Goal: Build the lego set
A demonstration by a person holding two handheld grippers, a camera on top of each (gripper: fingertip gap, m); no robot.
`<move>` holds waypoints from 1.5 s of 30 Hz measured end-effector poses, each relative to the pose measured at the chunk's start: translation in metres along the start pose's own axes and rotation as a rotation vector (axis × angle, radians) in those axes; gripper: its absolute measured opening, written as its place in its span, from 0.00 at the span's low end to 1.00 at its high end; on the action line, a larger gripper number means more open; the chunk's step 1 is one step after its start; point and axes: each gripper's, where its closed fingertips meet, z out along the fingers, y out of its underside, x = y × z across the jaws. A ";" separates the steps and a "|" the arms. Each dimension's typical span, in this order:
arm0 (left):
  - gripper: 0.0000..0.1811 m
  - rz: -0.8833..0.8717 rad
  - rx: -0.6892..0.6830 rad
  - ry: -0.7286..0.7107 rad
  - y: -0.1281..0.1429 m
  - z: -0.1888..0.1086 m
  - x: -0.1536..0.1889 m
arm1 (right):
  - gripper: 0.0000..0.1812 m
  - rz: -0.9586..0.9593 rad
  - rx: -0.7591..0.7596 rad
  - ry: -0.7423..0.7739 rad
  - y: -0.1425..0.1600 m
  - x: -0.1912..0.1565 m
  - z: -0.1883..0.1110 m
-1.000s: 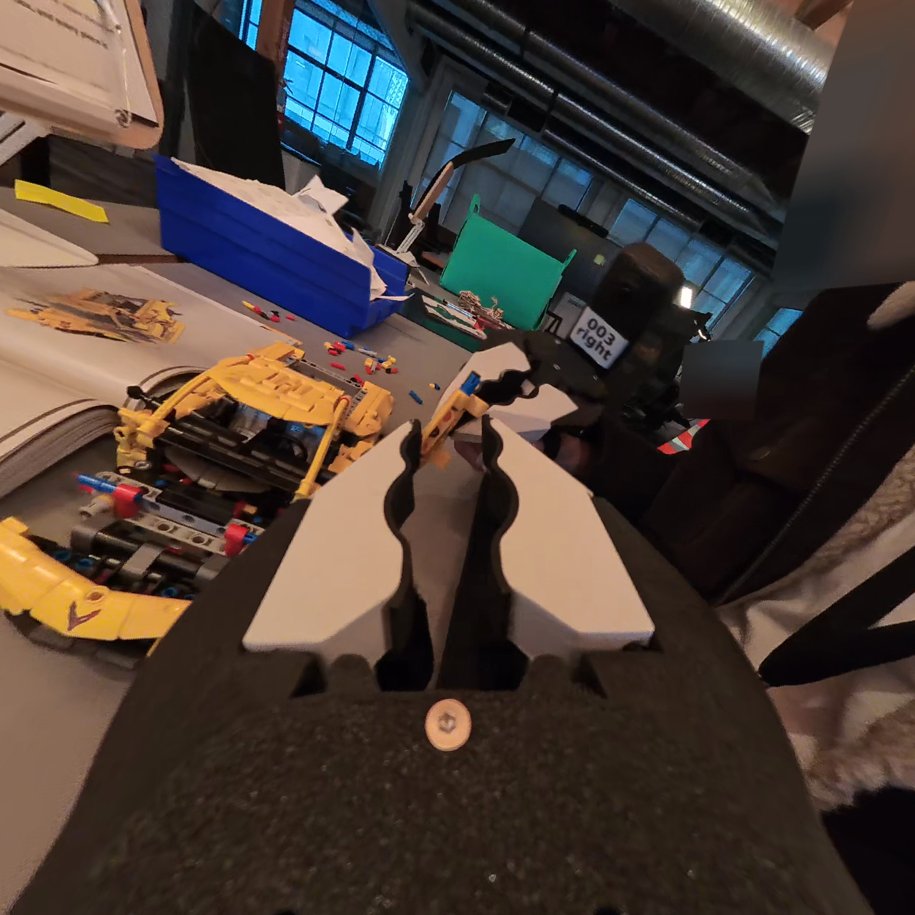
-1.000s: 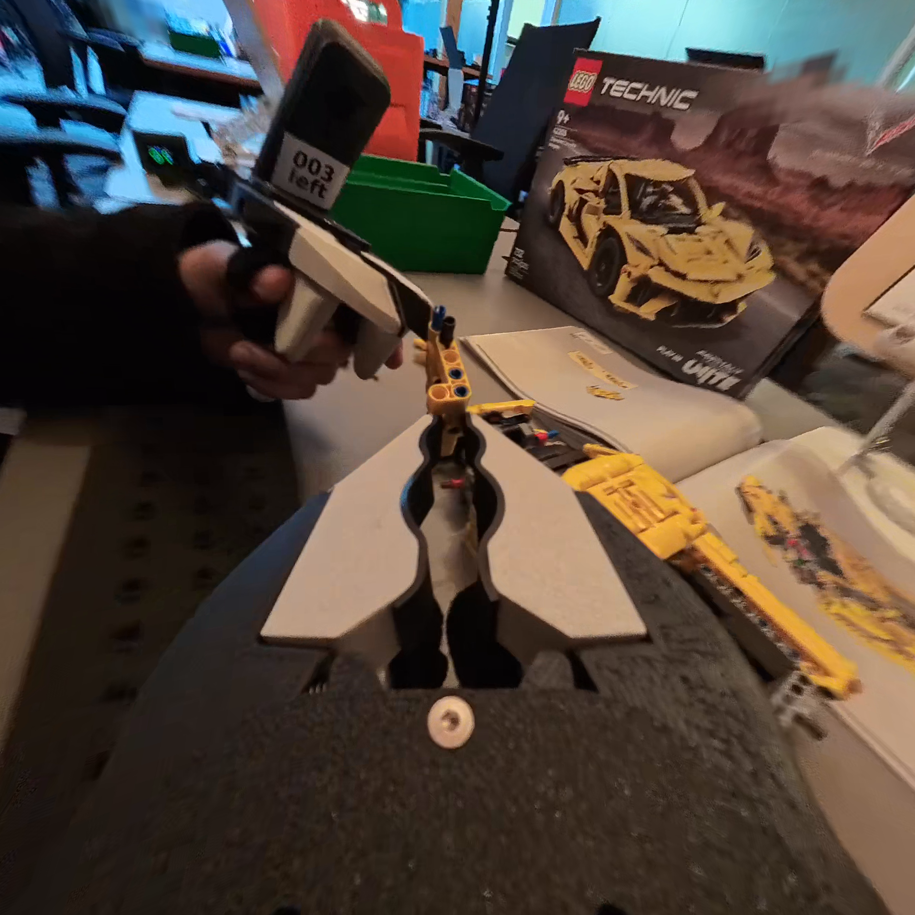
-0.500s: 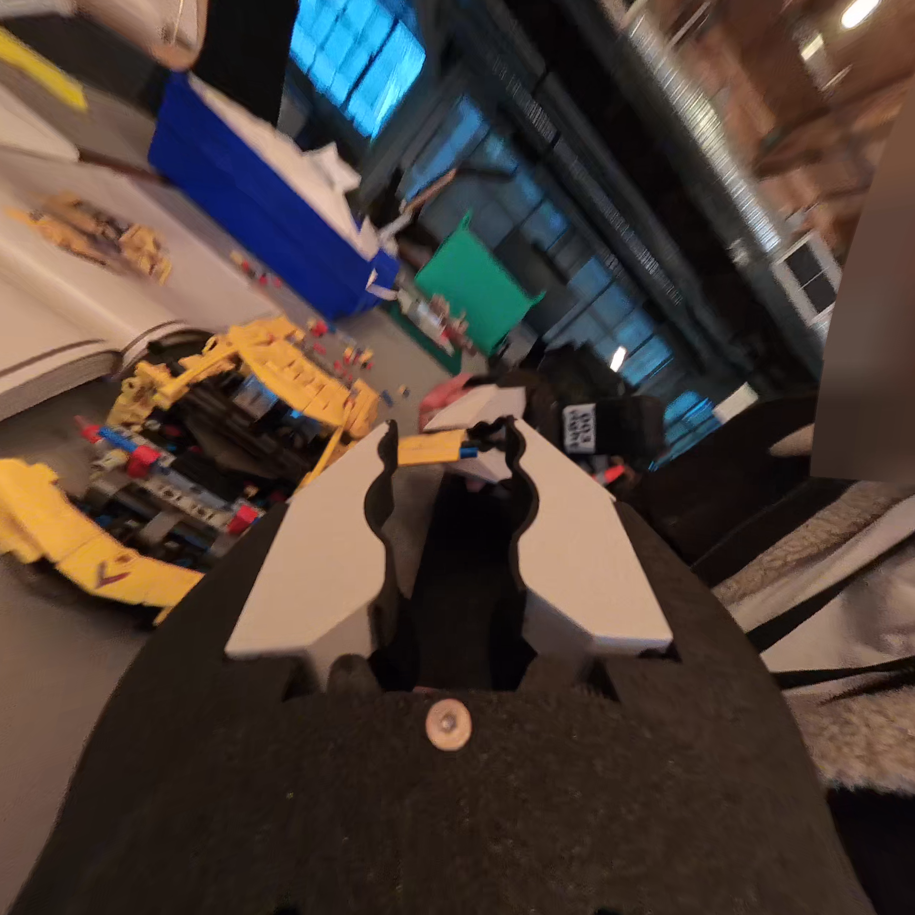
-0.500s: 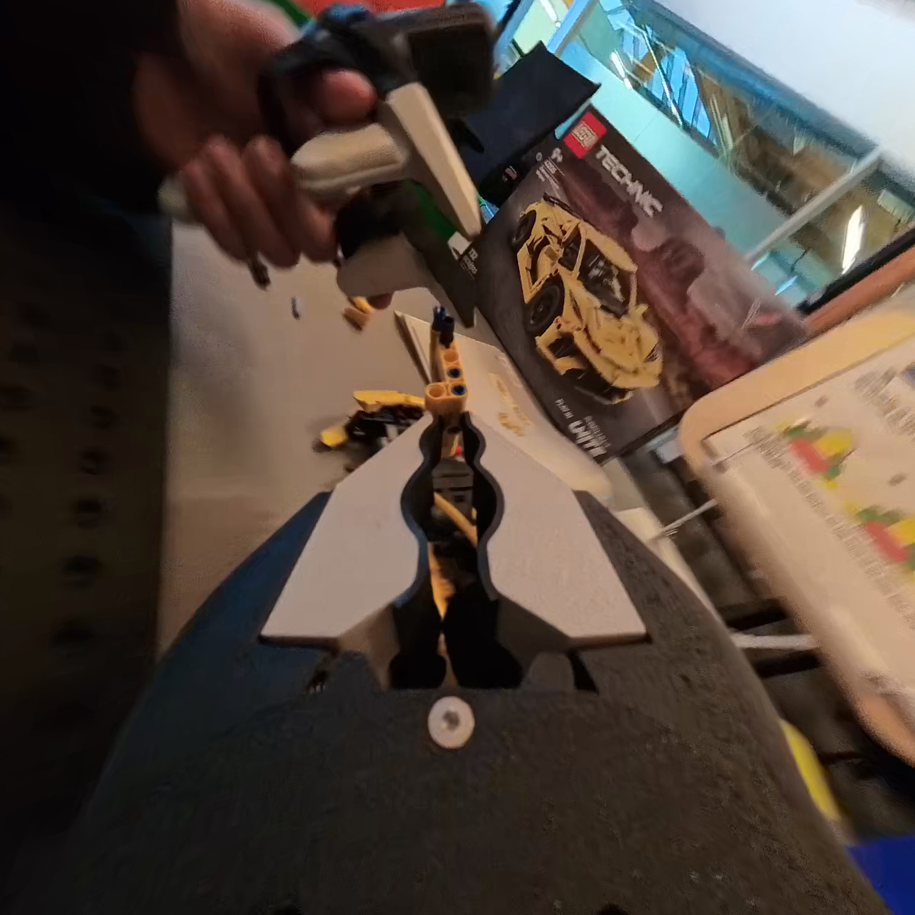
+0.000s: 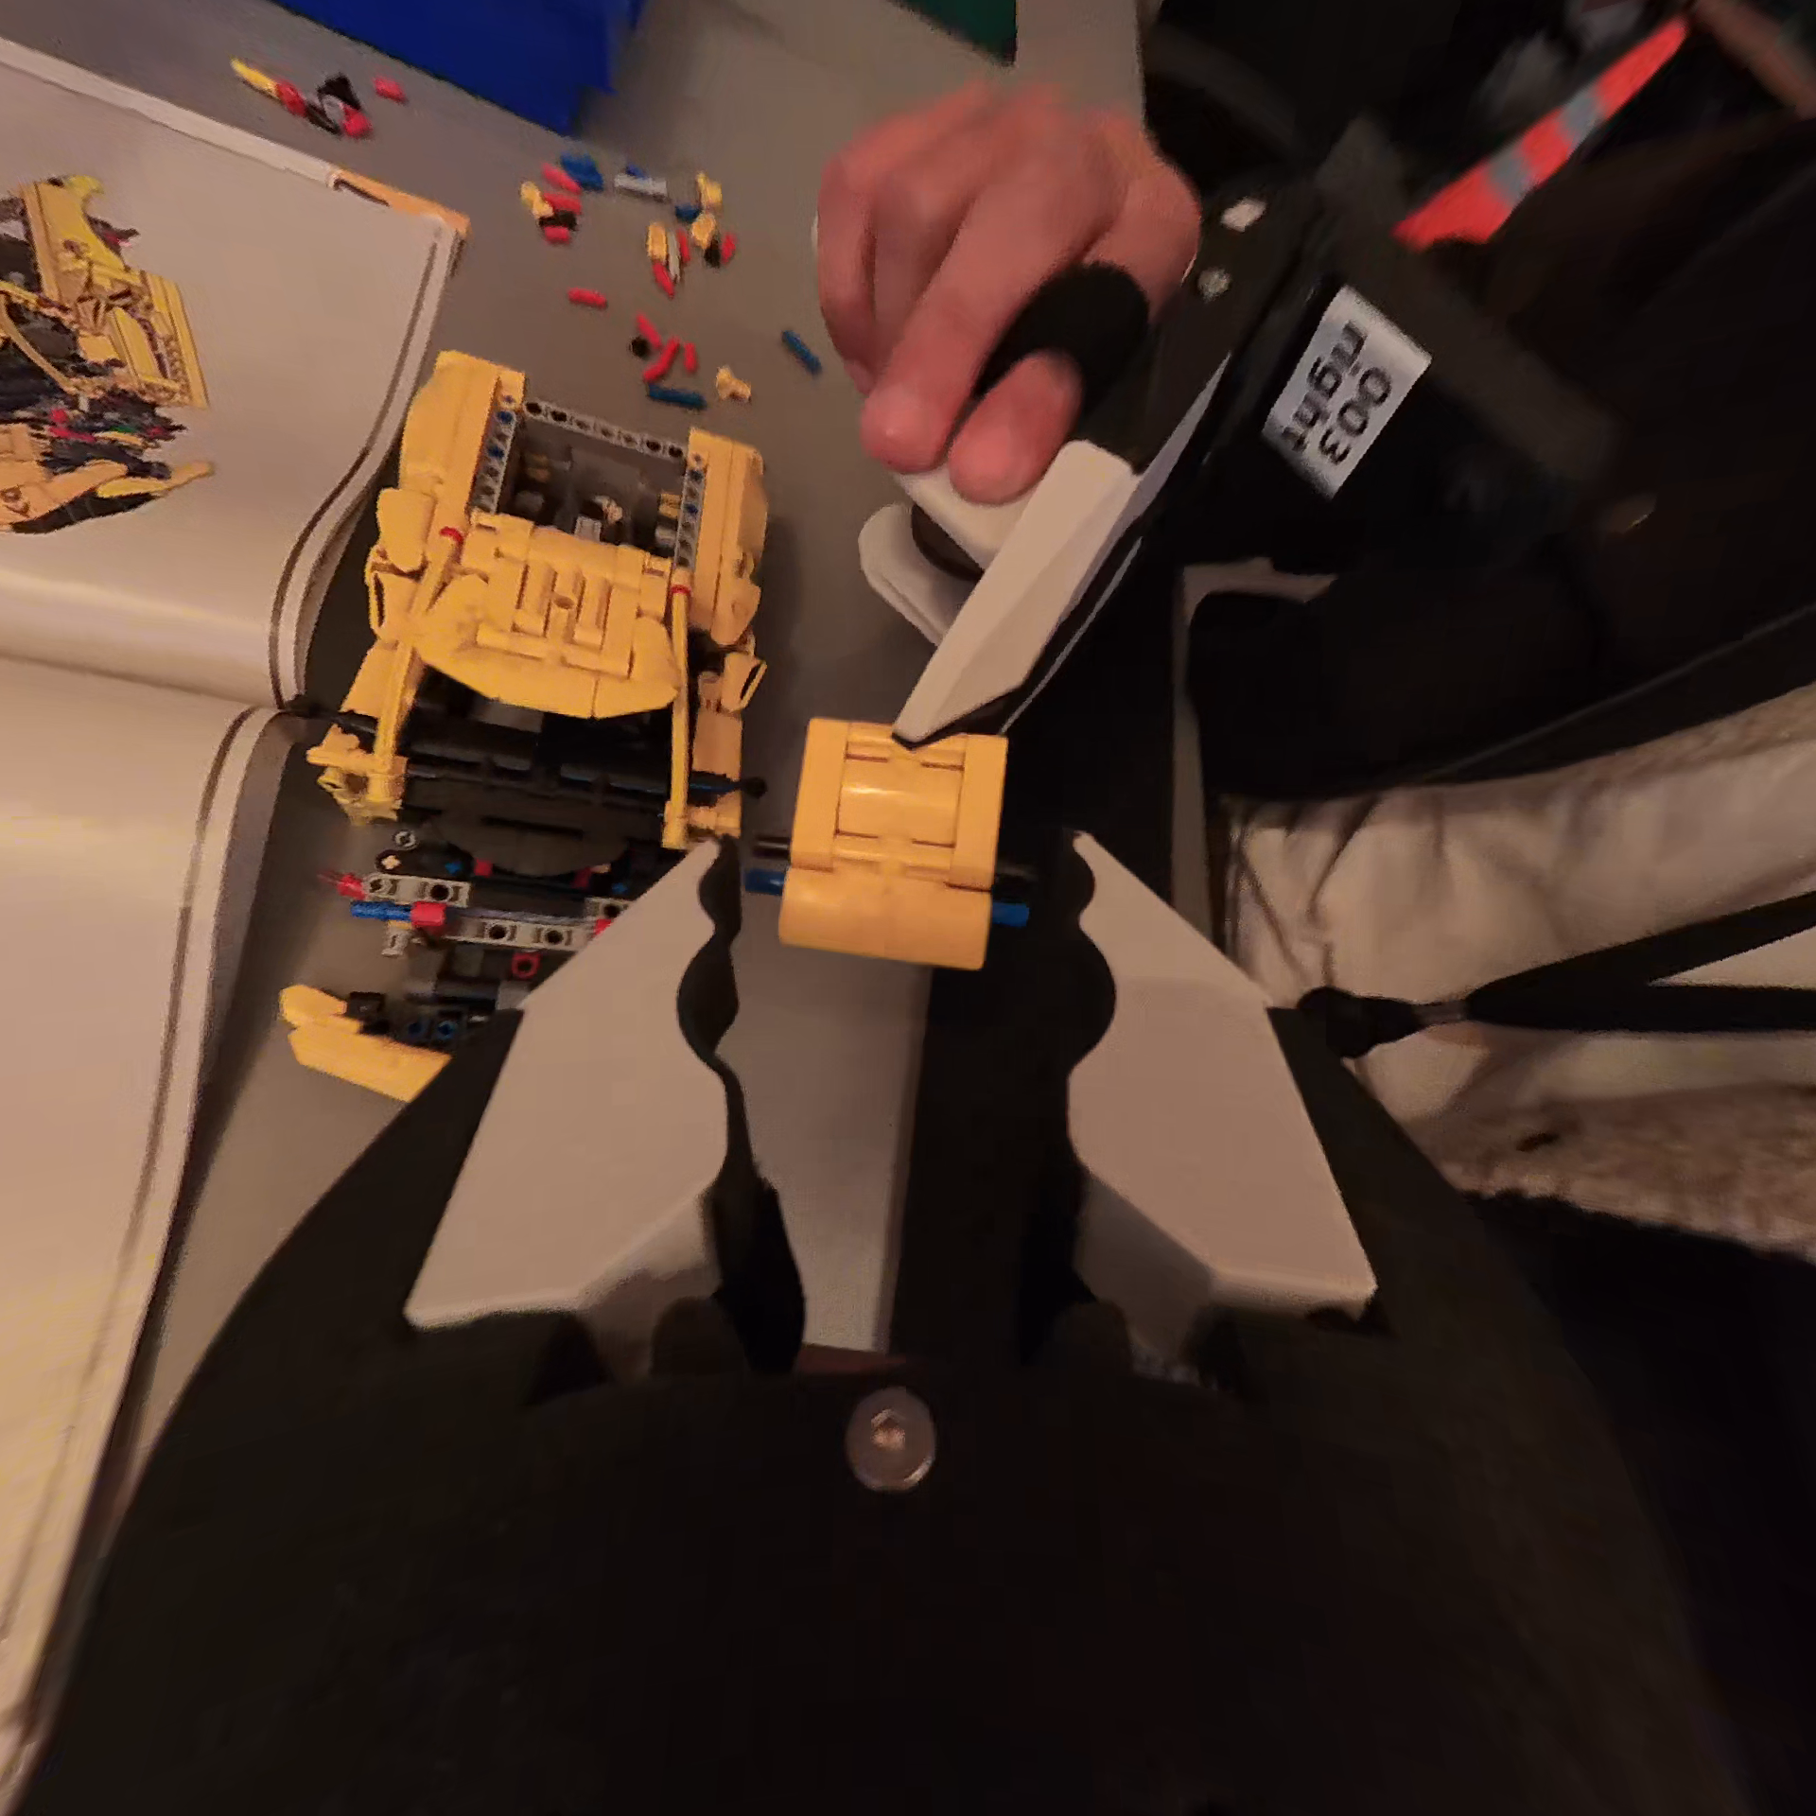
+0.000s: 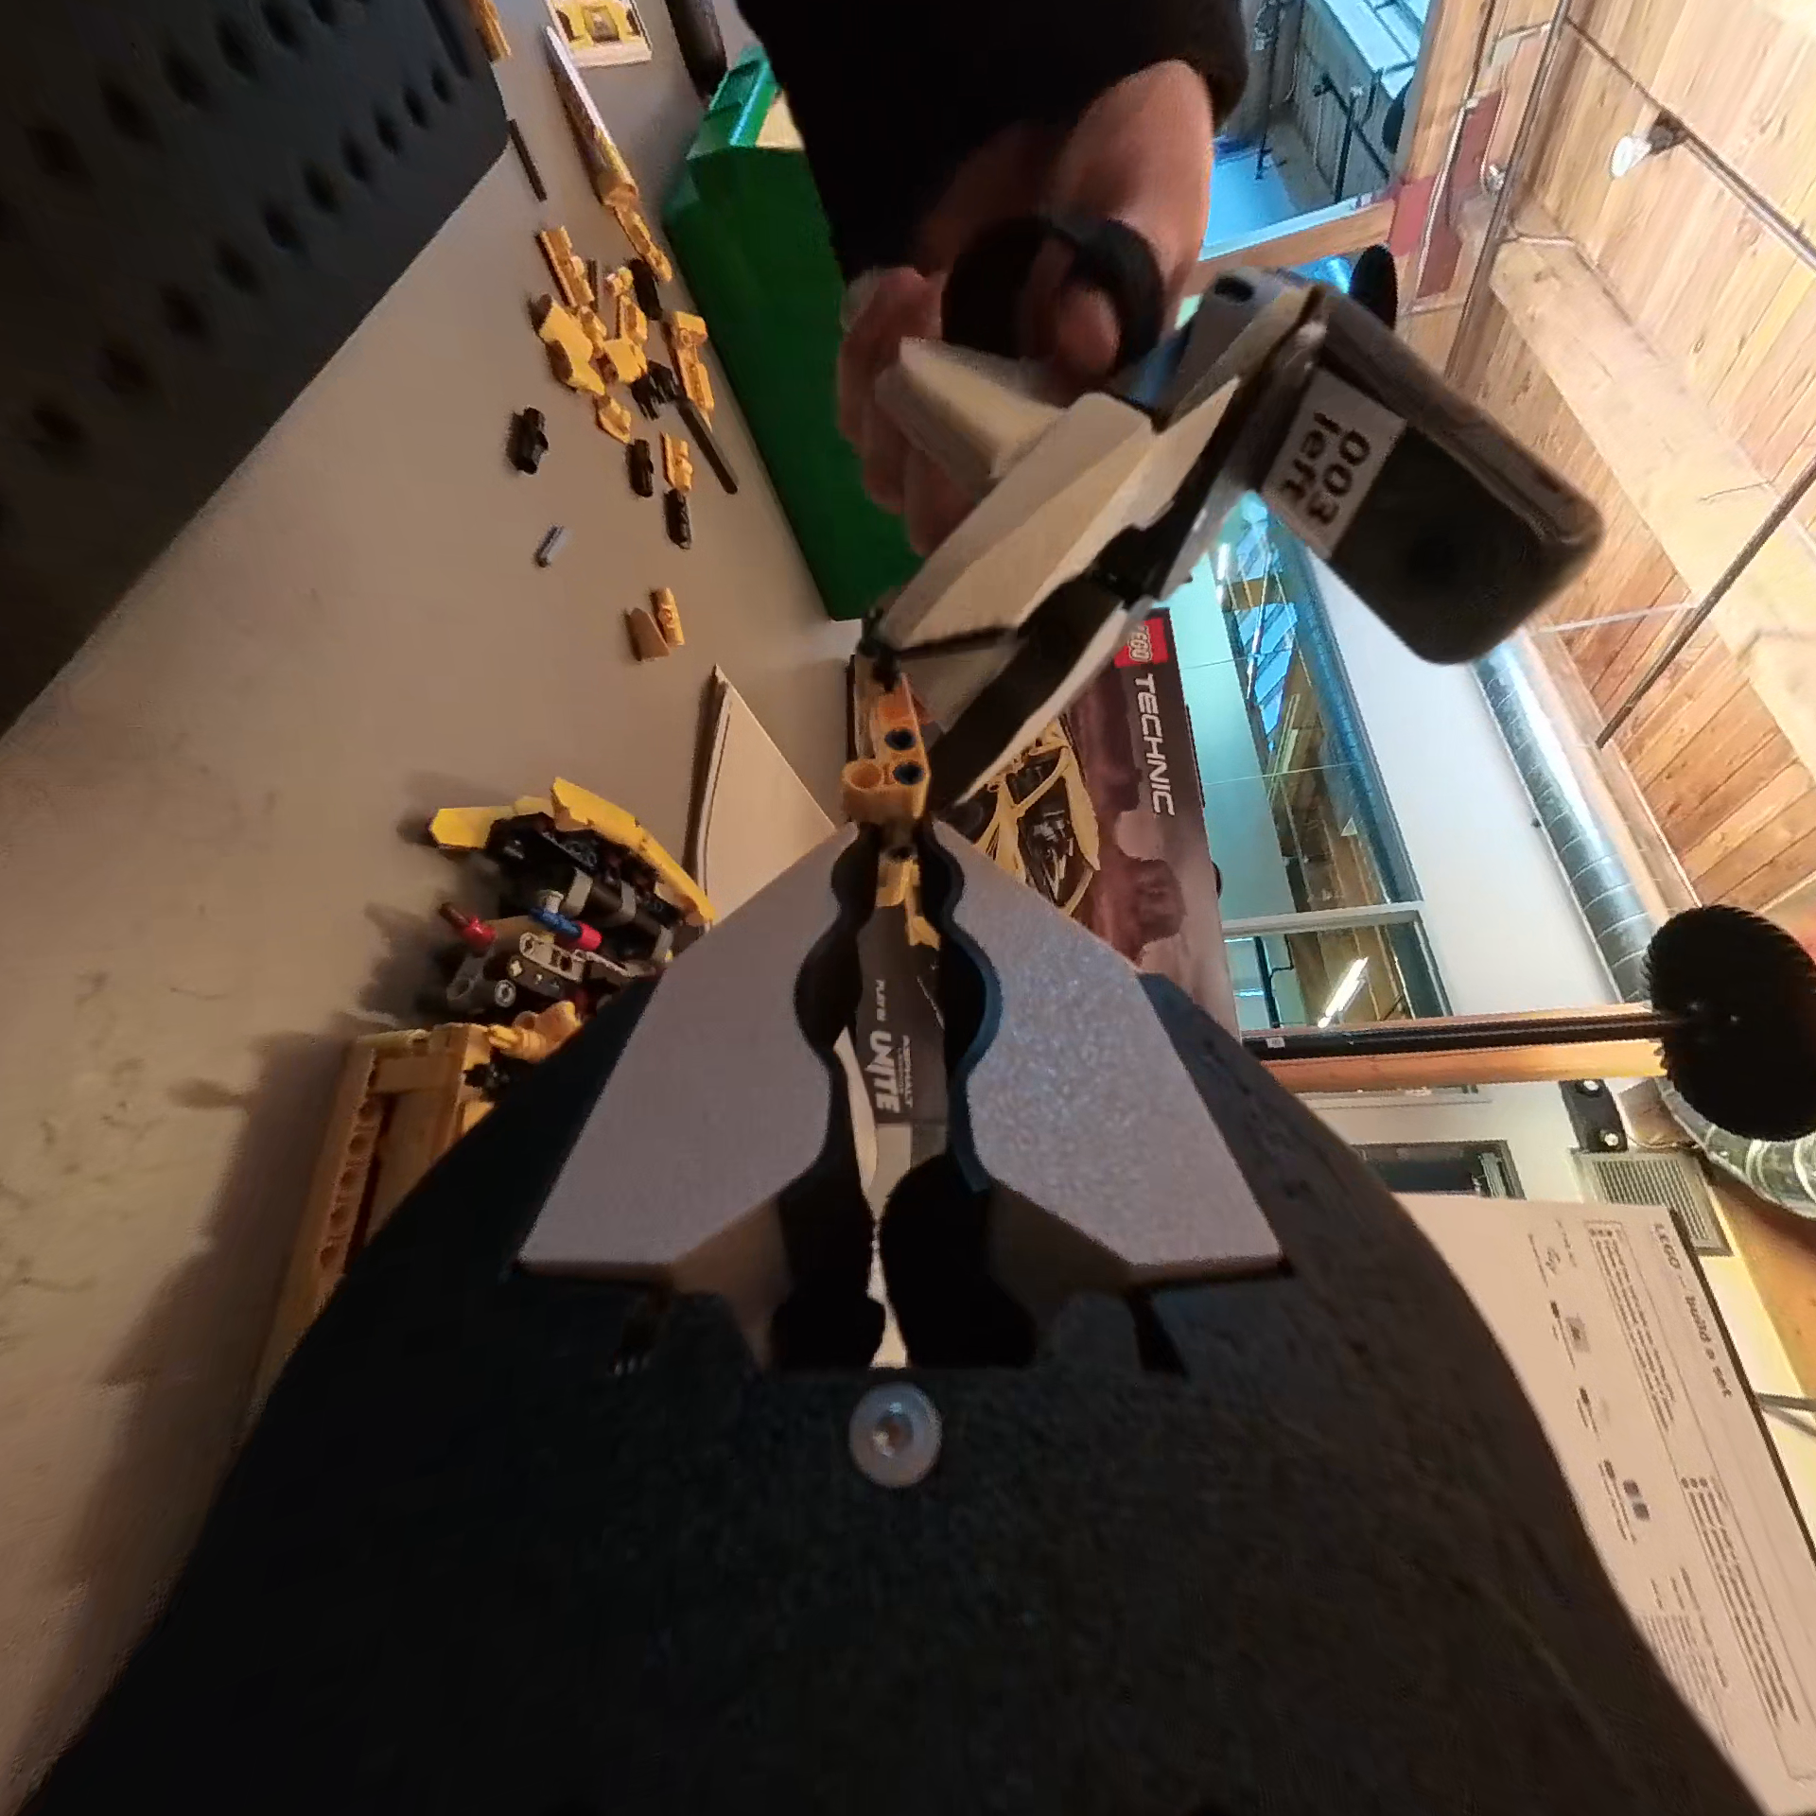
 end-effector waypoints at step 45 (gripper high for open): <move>0.23 -0.268 0.670 -0.335 -0.010 -0.030 -0.124 | 0.16 1.599 -0.205 0.151 0.153 0.010 -0.043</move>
